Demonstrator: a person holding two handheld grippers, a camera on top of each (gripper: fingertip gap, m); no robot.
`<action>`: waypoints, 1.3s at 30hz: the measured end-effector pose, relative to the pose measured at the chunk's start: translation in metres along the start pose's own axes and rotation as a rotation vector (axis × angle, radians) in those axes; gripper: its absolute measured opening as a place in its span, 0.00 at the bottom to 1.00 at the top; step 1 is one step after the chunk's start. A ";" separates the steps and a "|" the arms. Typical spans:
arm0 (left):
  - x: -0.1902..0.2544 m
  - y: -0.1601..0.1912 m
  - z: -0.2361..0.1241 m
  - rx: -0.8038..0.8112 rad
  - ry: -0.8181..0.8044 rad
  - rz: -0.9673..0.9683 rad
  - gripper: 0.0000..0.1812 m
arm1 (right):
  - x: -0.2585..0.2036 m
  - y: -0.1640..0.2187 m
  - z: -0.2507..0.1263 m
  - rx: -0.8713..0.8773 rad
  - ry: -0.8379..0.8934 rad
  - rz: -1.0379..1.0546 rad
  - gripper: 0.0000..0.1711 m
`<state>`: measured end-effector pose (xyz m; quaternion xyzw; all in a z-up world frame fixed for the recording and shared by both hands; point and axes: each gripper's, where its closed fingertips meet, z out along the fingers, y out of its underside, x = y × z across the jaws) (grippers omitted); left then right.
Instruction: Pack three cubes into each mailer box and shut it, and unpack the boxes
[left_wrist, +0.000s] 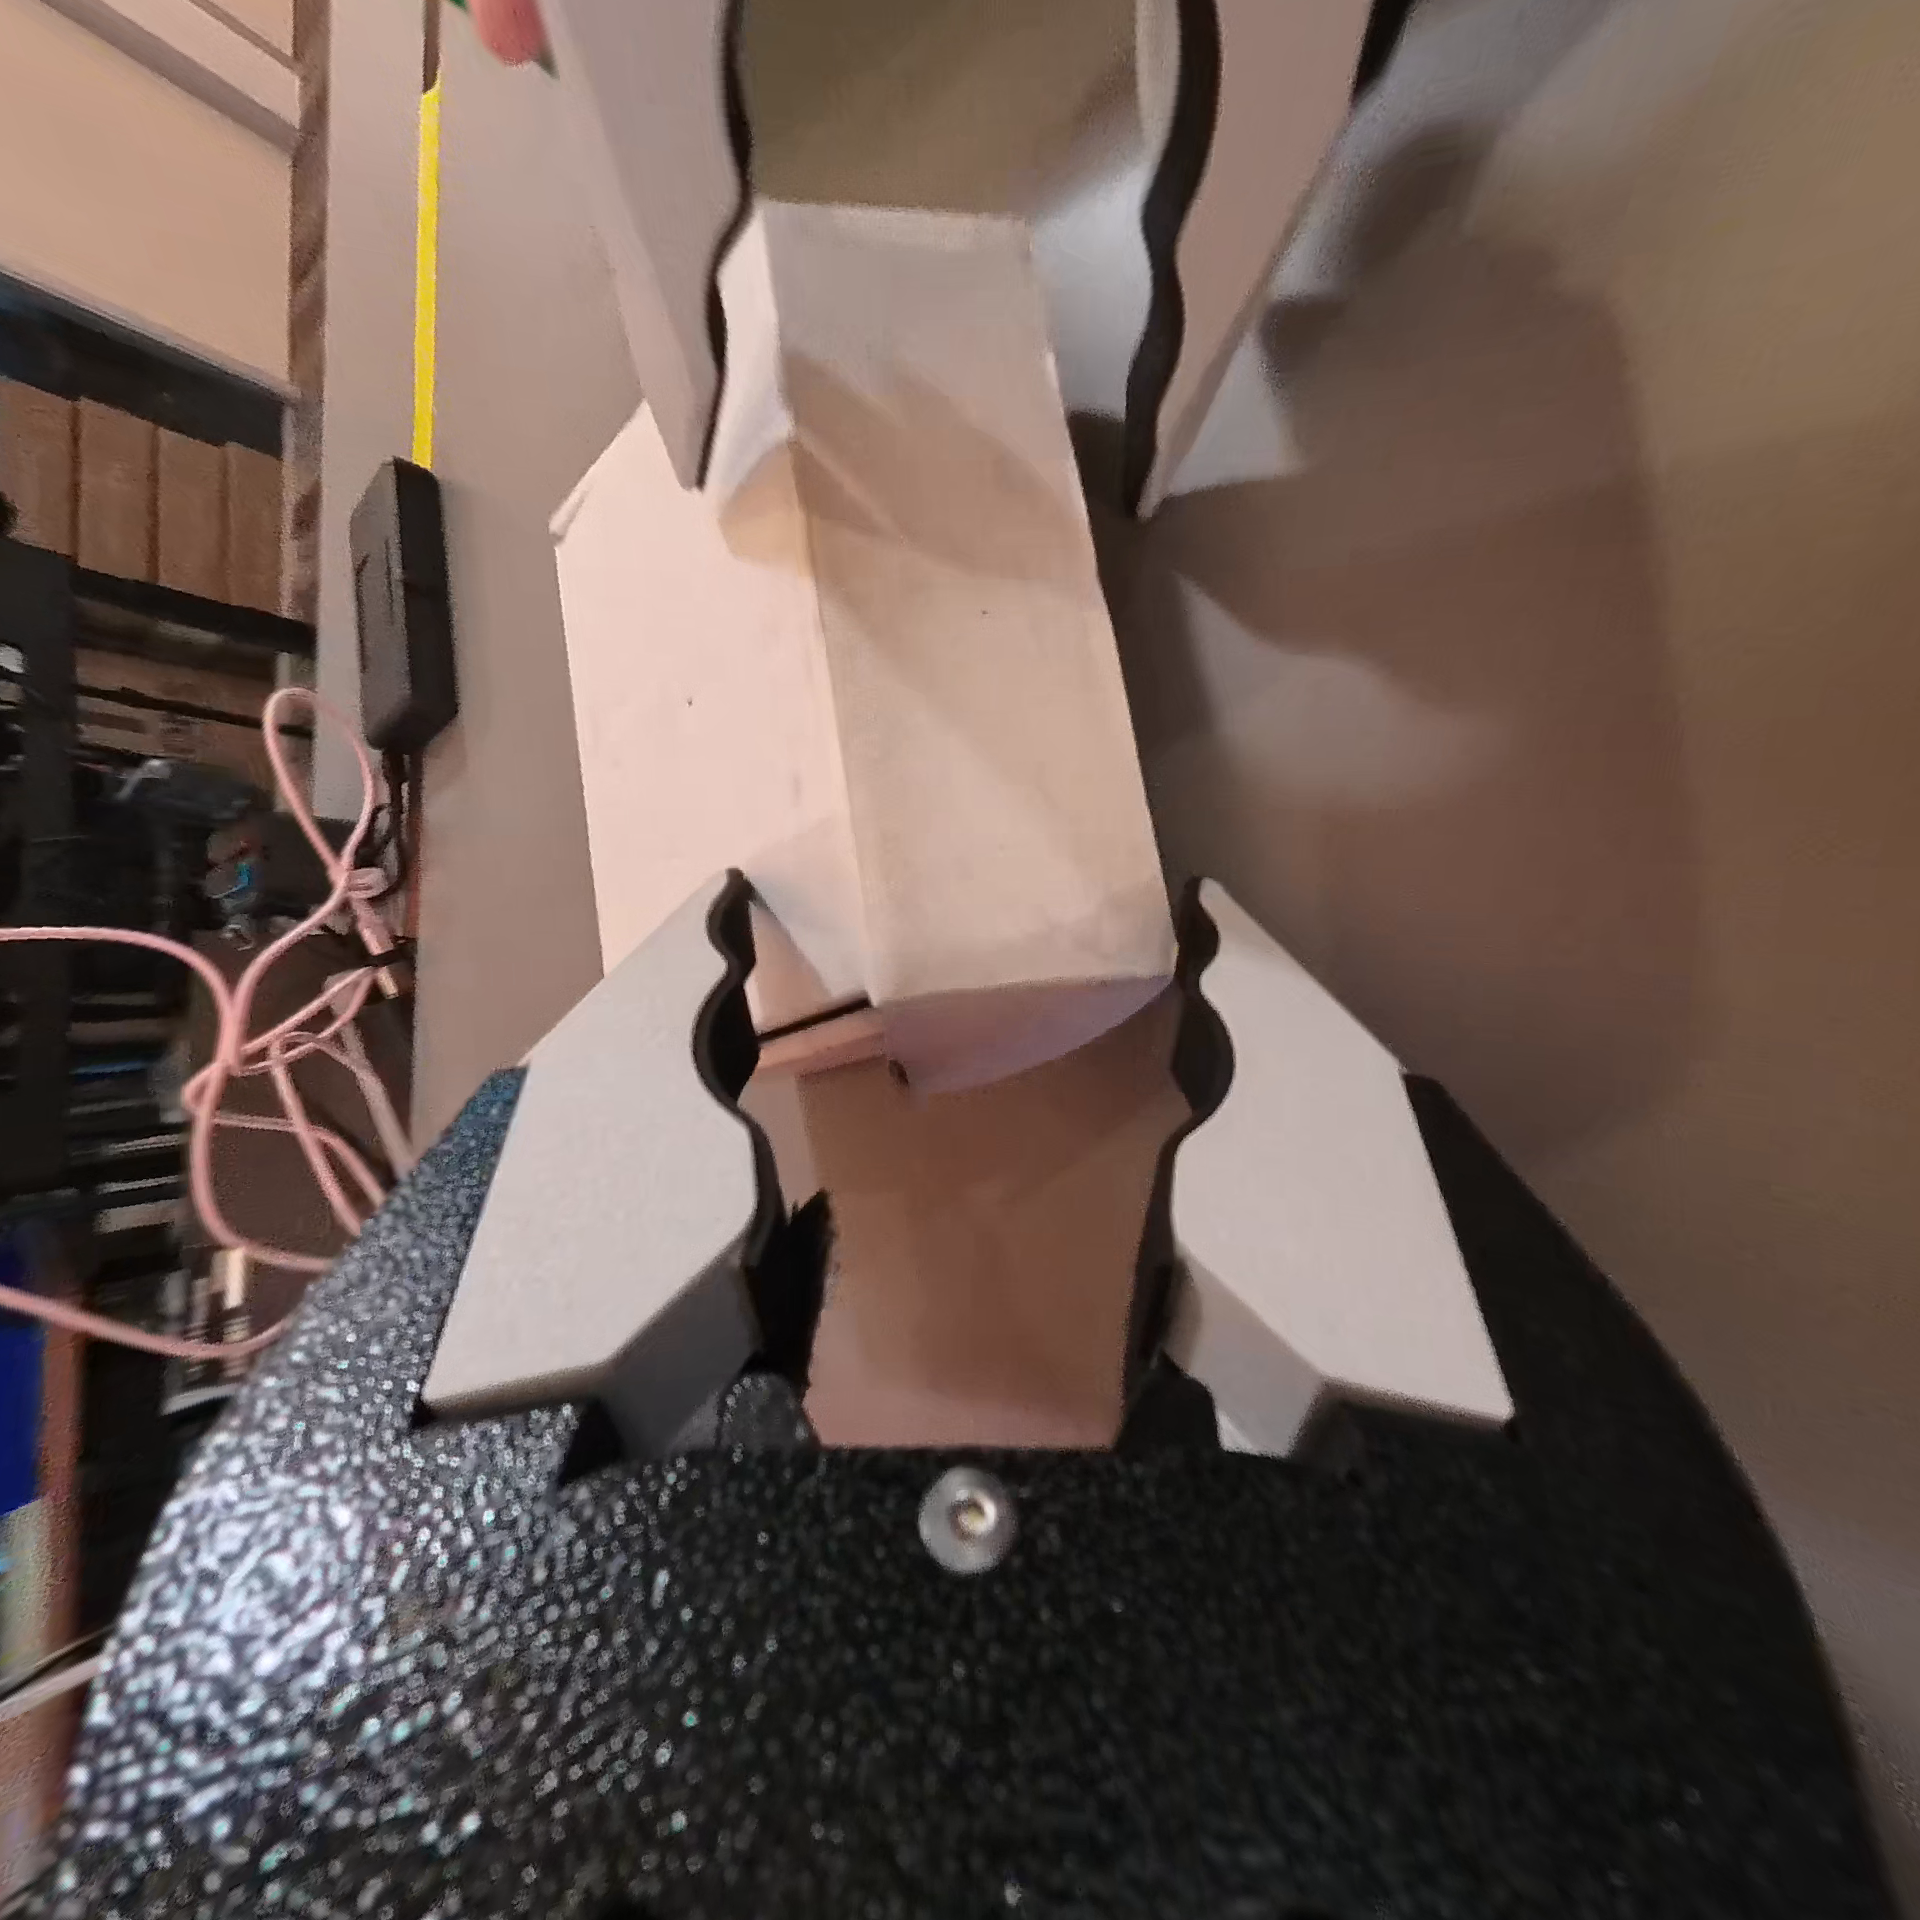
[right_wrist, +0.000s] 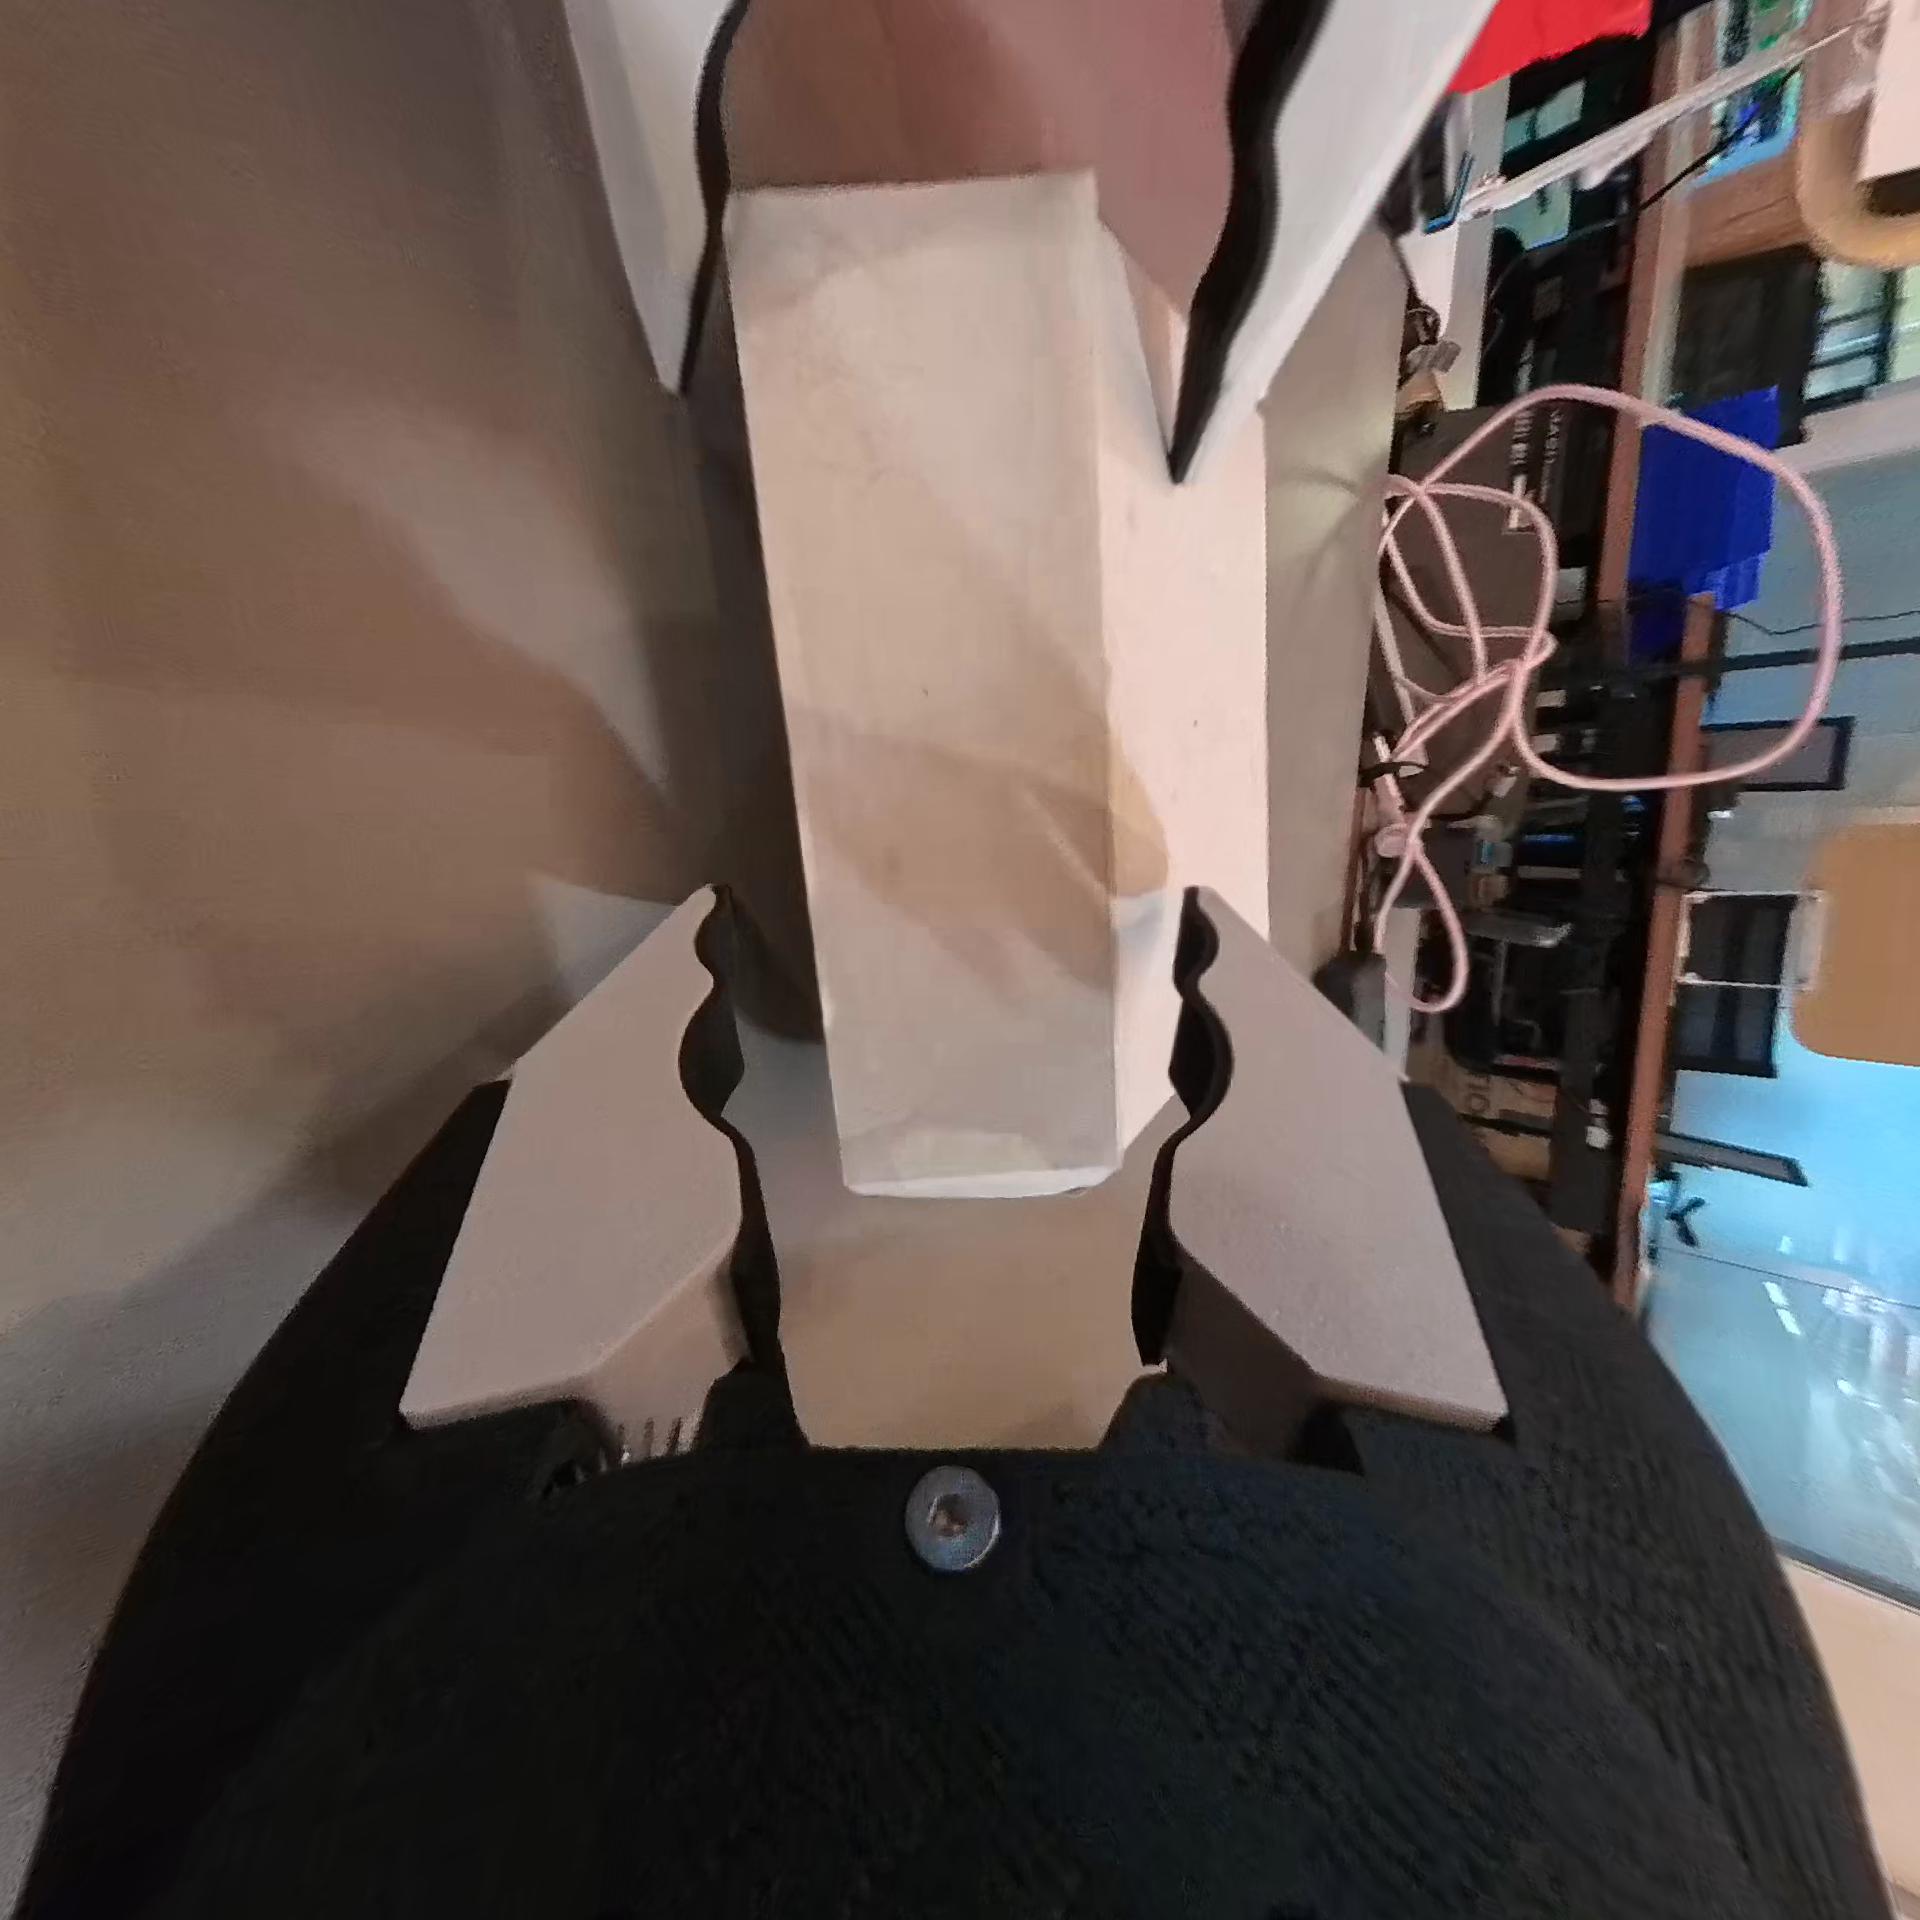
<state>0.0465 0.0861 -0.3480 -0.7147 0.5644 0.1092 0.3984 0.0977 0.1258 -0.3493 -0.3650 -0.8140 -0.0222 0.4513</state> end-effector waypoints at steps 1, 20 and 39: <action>-0.002 -0.003 -0.001 0.018 0.022 -0.033 0.45 | 0.003 -0.001 0.001 -0.005 0.024 -0.016 0.50; -0.044 -0.010 -0.022 0.184 0.075 -0.363 0.70 | 0.059 -0.008 0.008 -0.010 0.222 -0.053 0.39; -0.043 -0.009 0.022 0.303 -0.088 -0.141 0.42 | 0.051 -0.025 -0.022 0.202 0.183 0.012 0.42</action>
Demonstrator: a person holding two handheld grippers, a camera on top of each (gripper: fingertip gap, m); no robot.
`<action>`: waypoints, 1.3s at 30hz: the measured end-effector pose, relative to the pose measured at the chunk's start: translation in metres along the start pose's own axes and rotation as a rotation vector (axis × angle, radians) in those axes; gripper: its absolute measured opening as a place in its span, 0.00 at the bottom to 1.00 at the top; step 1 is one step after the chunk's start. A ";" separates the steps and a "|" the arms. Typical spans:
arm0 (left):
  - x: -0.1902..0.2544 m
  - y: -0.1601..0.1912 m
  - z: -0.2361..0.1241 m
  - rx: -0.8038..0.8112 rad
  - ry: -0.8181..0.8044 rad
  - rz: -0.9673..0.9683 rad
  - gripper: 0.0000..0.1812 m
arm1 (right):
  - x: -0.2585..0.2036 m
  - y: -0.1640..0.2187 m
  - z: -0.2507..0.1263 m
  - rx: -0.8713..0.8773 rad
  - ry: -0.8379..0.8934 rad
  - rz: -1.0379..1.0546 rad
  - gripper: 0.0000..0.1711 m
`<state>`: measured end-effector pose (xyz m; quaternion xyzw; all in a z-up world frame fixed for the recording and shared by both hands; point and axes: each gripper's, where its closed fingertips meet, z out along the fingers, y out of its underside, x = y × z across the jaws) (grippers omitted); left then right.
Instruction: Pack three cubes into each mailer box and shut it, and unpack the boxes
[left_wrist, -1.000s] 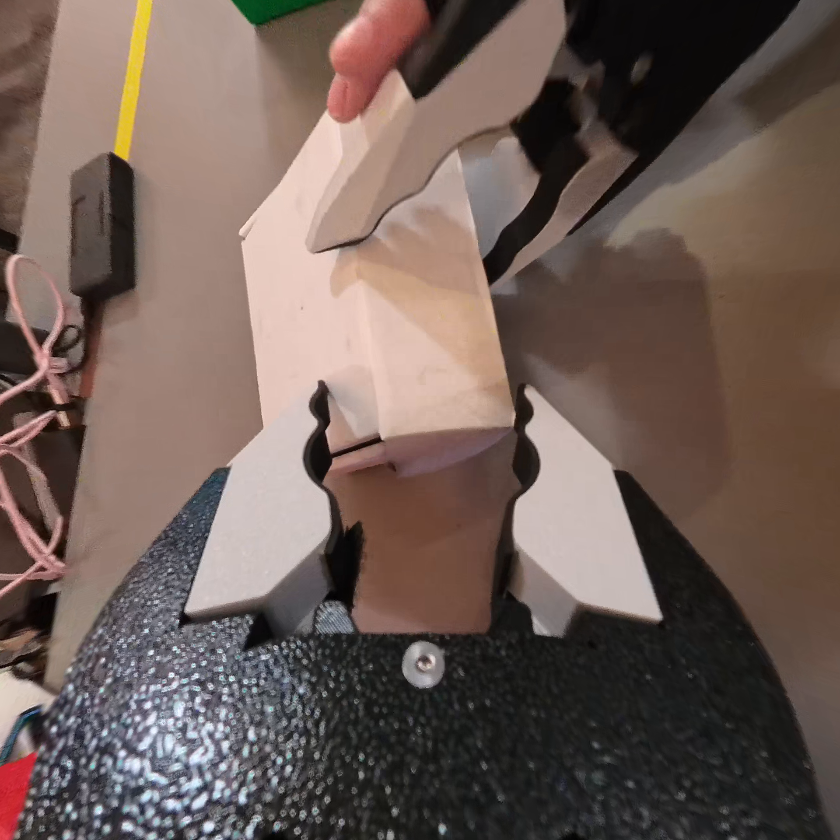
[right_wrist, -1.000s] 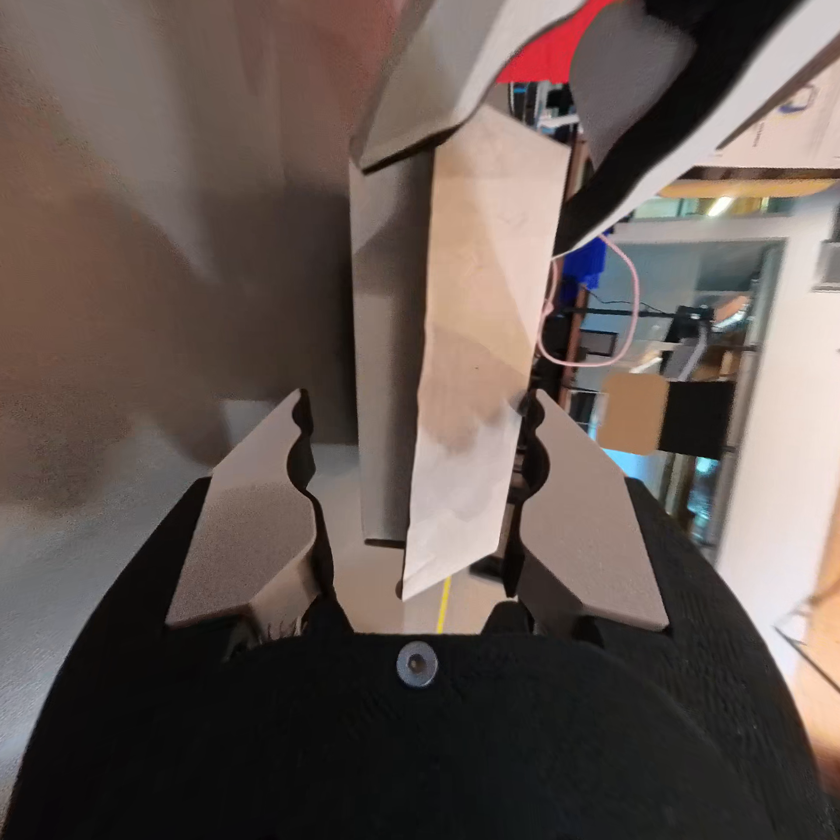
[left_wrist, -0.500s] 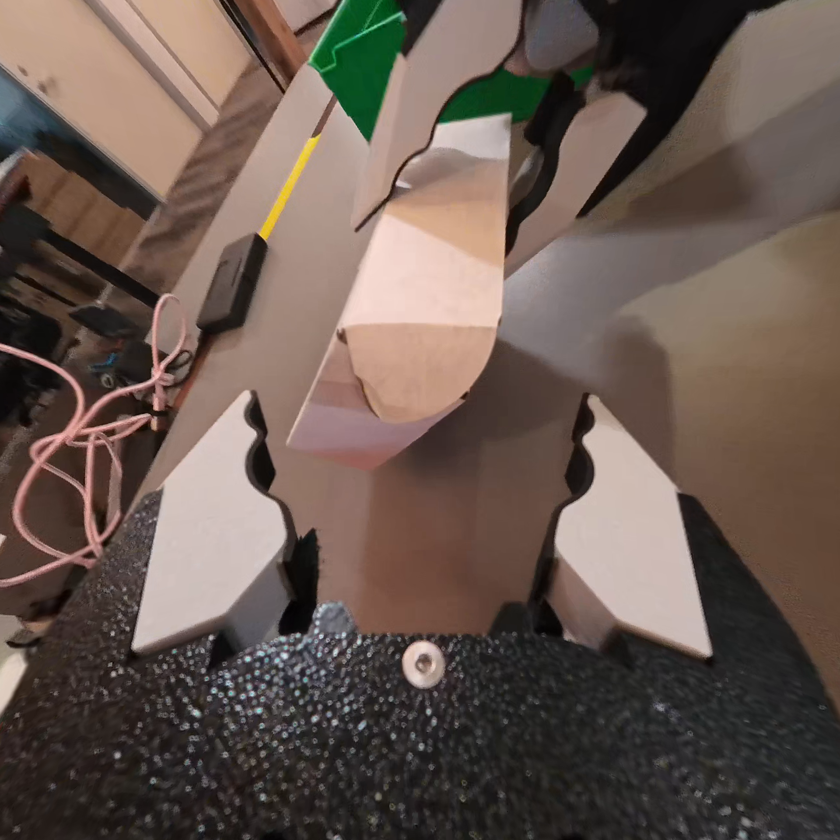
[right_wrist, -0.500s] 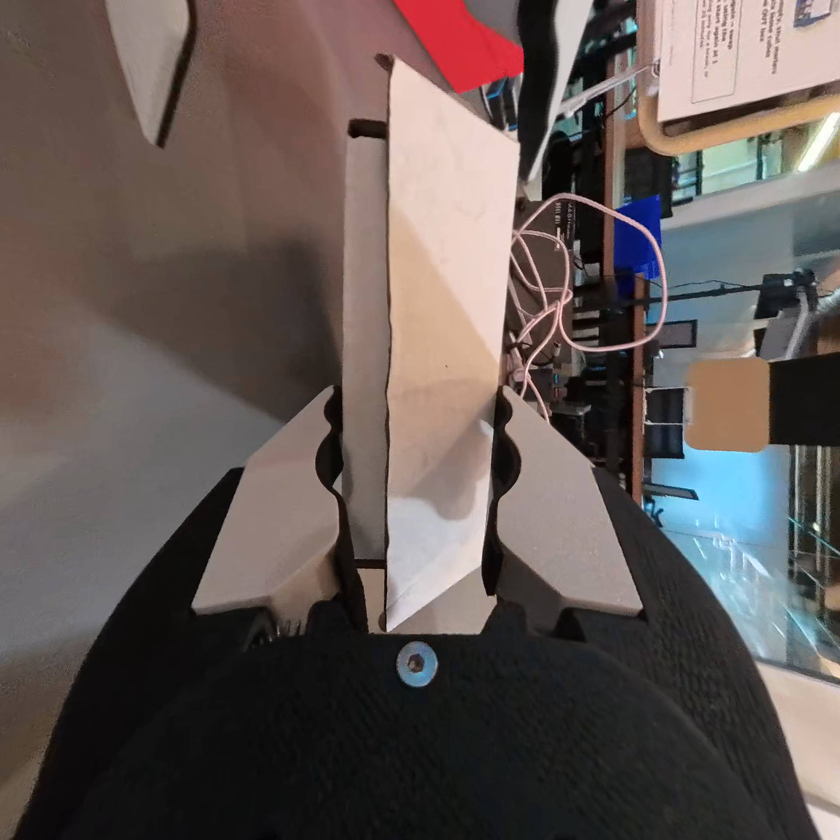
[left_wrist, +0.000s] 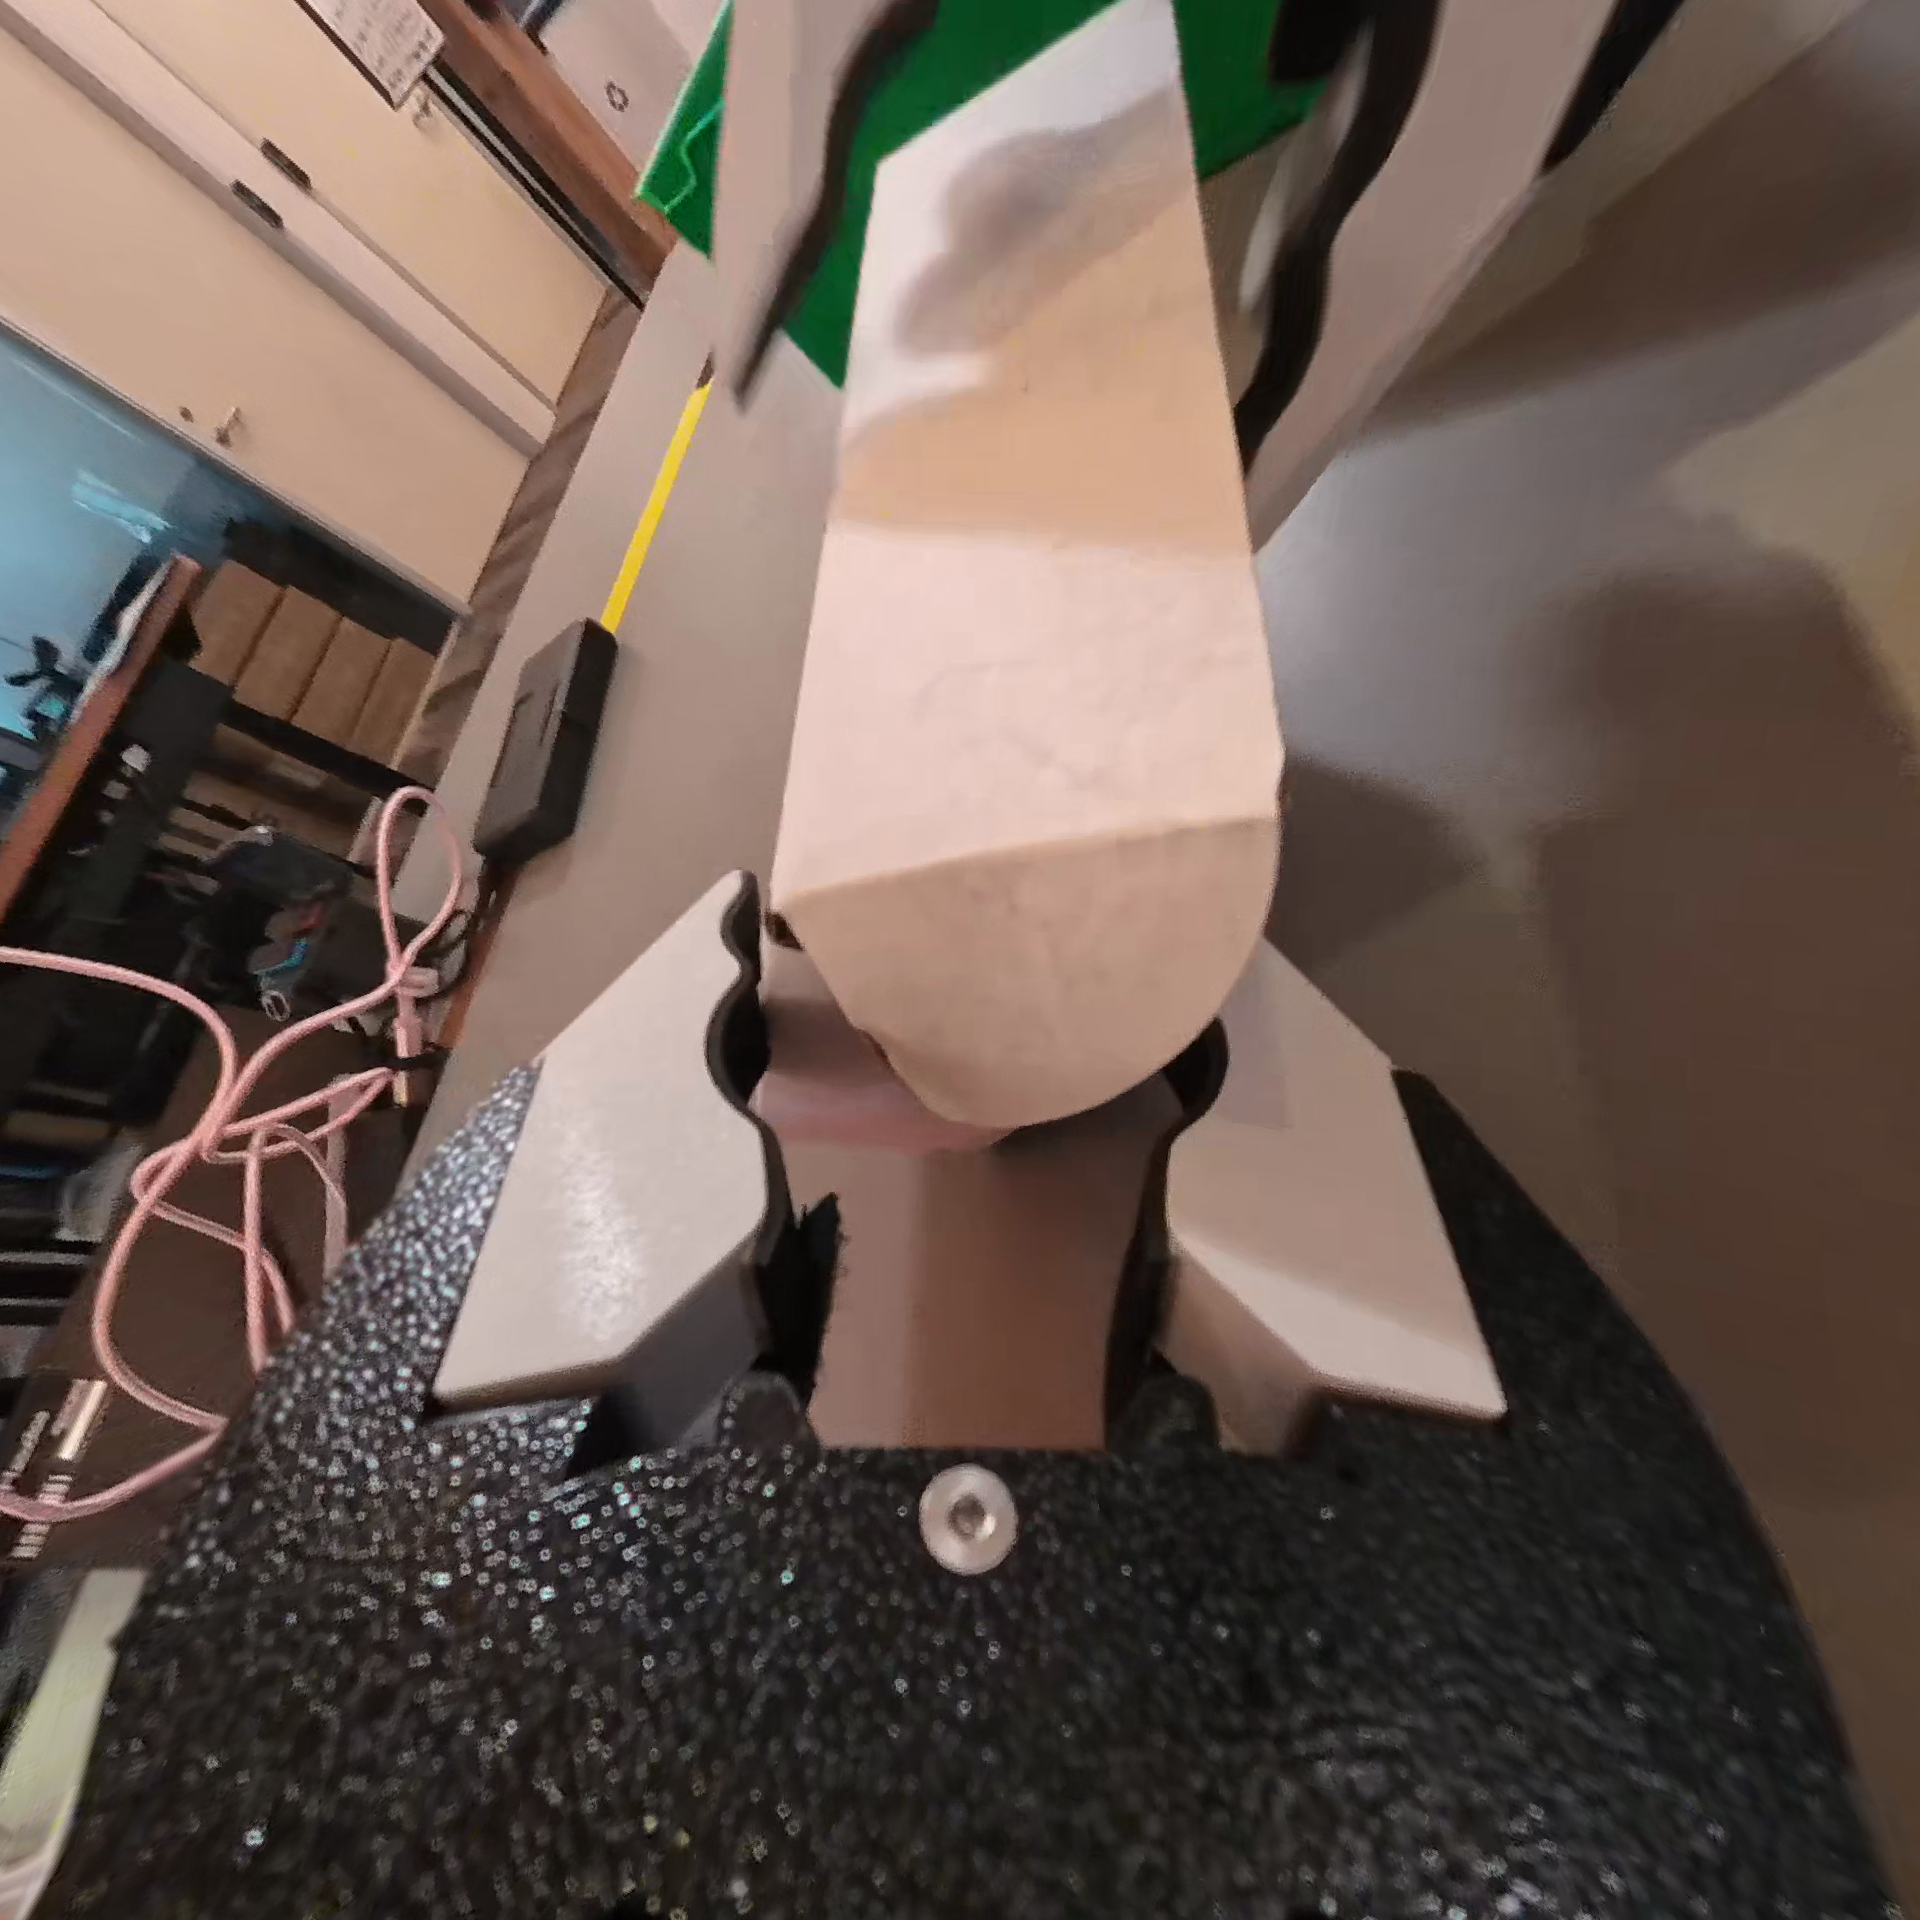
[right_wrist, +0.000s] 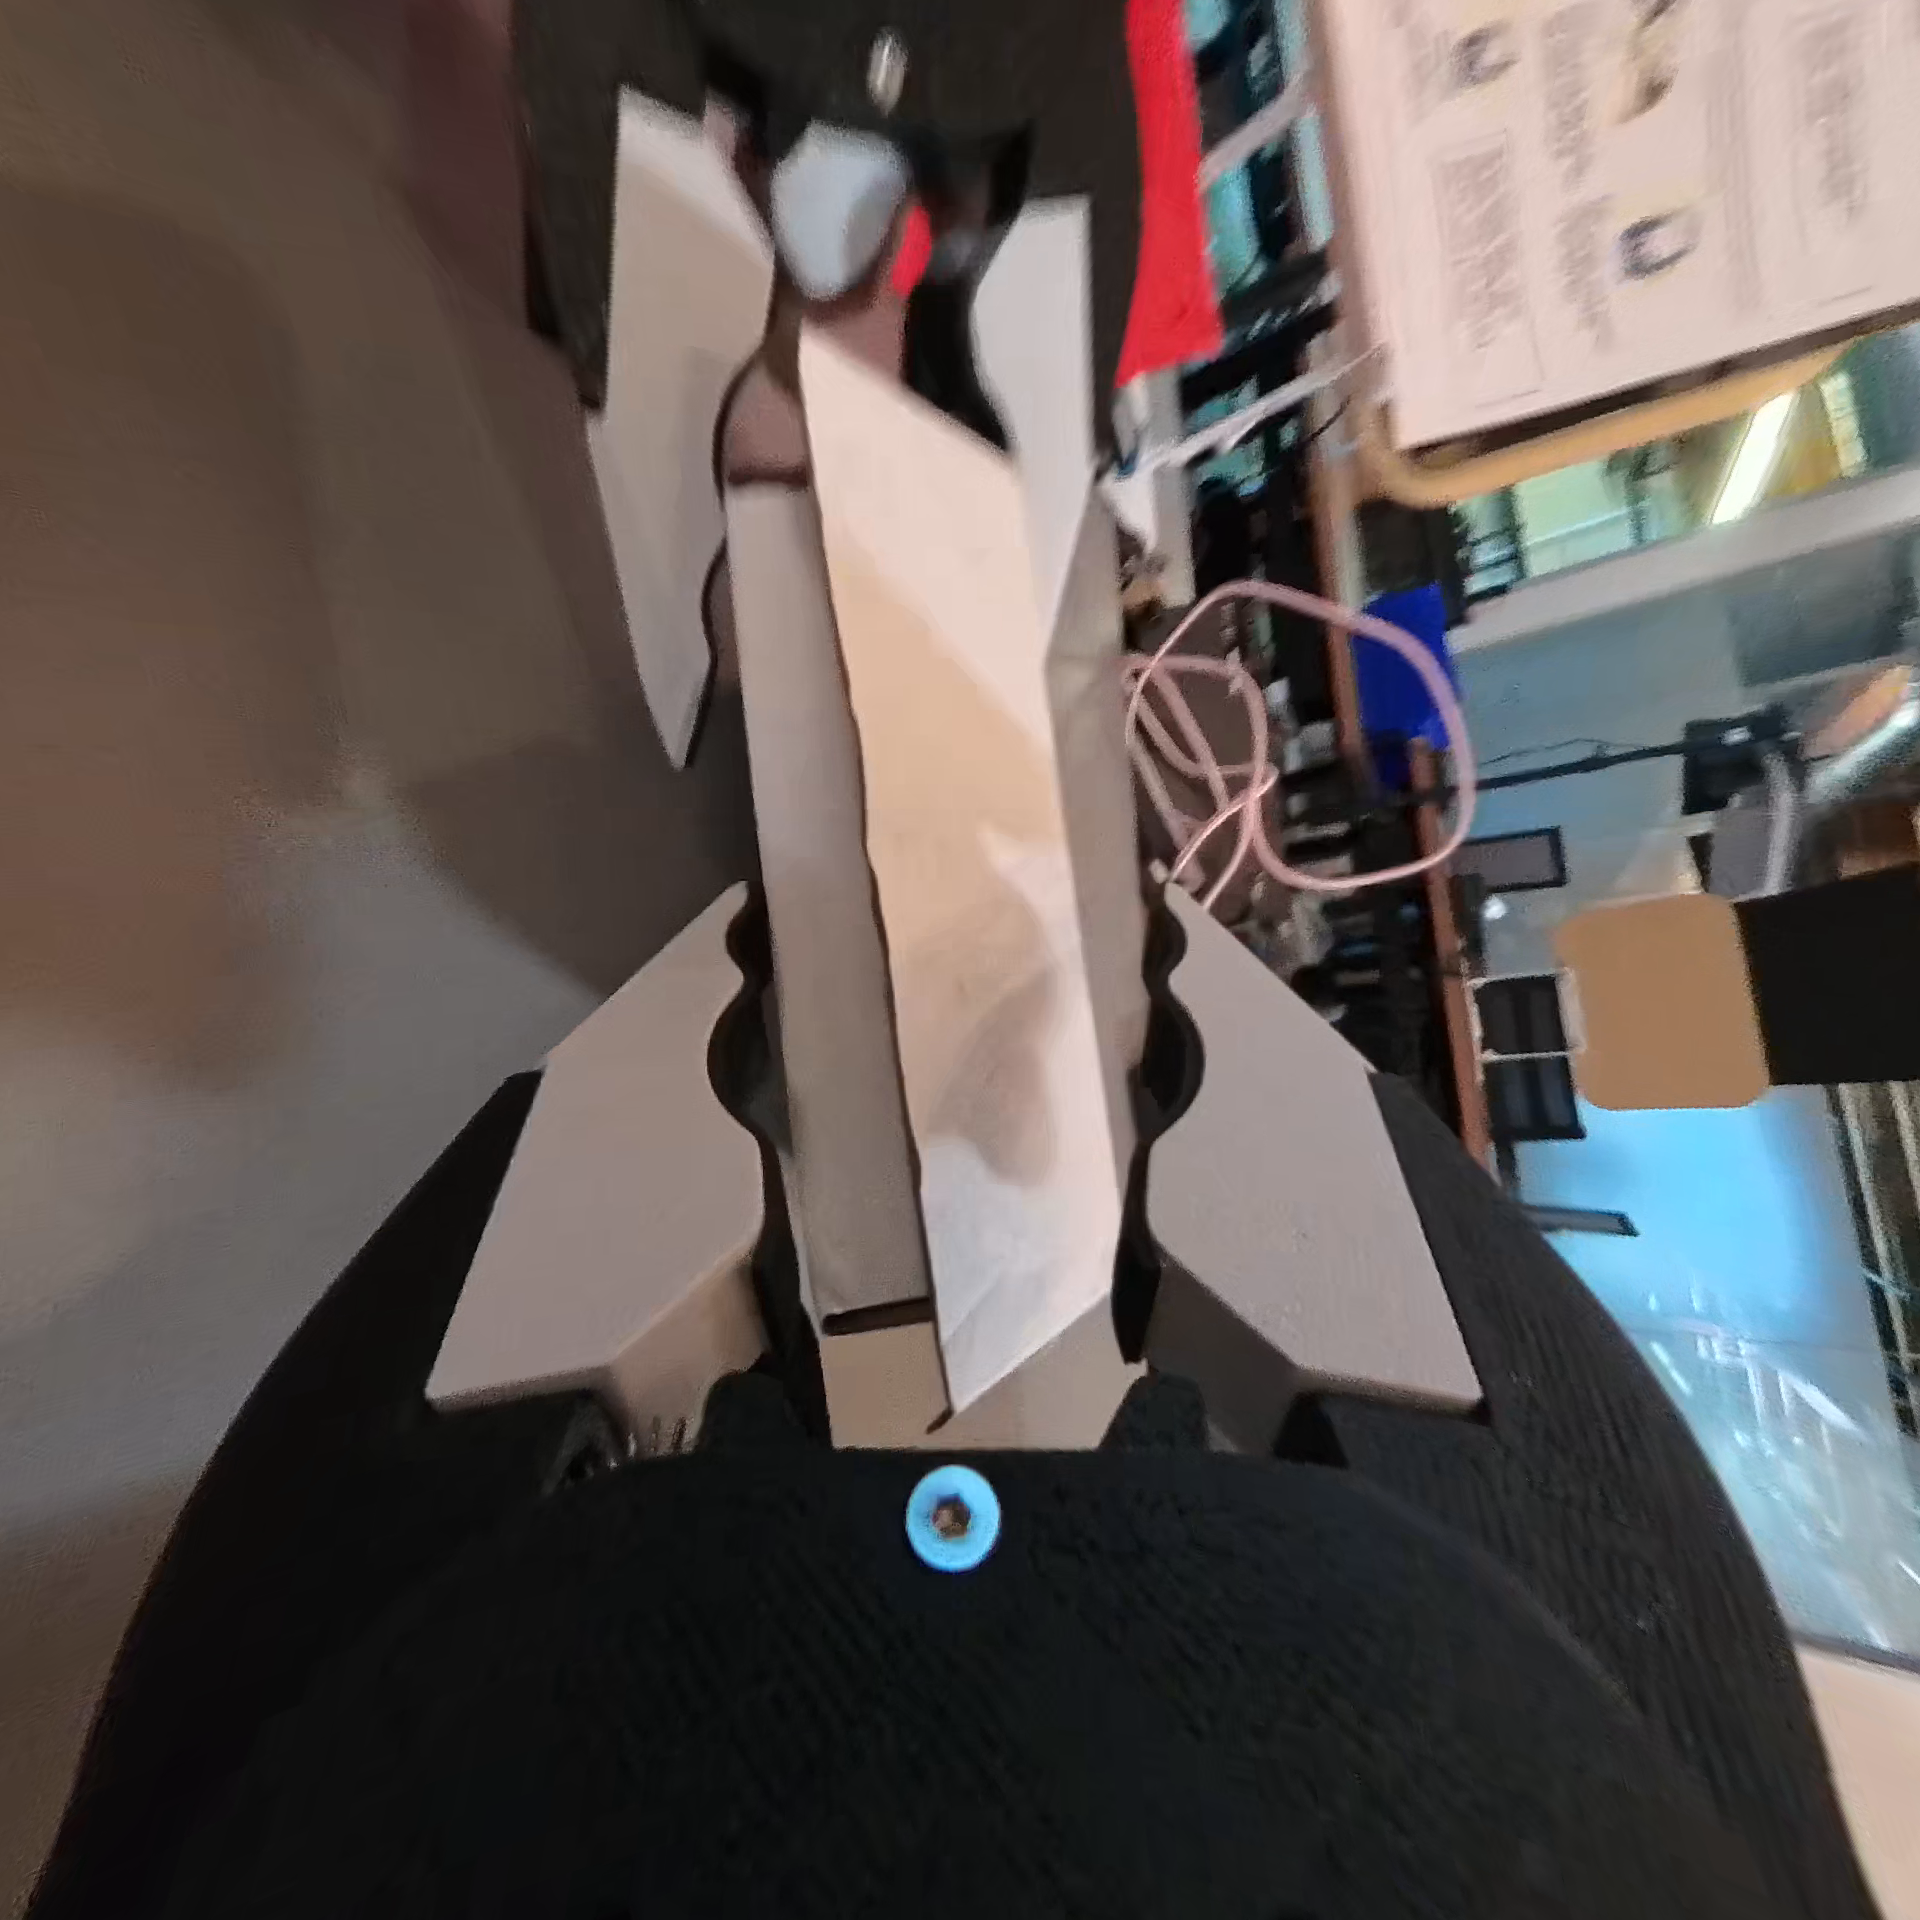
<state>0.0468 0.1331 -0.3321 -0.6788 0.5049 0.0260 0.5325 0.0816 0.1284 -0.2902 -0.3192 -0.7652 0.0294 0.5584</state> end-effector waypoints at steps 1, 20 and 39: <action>-0.001 0.001 0.000 -0.001 -0.001 -0.021 0.43 | 0.004 -0.011 -0.006 0.038 0.039 0.003 0.42; -0.010 -0.002 -0.009 -0.028 0.197 -0.524 0.41 | 0.075 -0.019 0.003 -0.057 0.199 0.124 0.13; -0.014 0.015 -0.011 -0.077 0.270 -0.793 0.42 | 0.084 0.071 0.017 -0.483 -0.197 0.887 0.09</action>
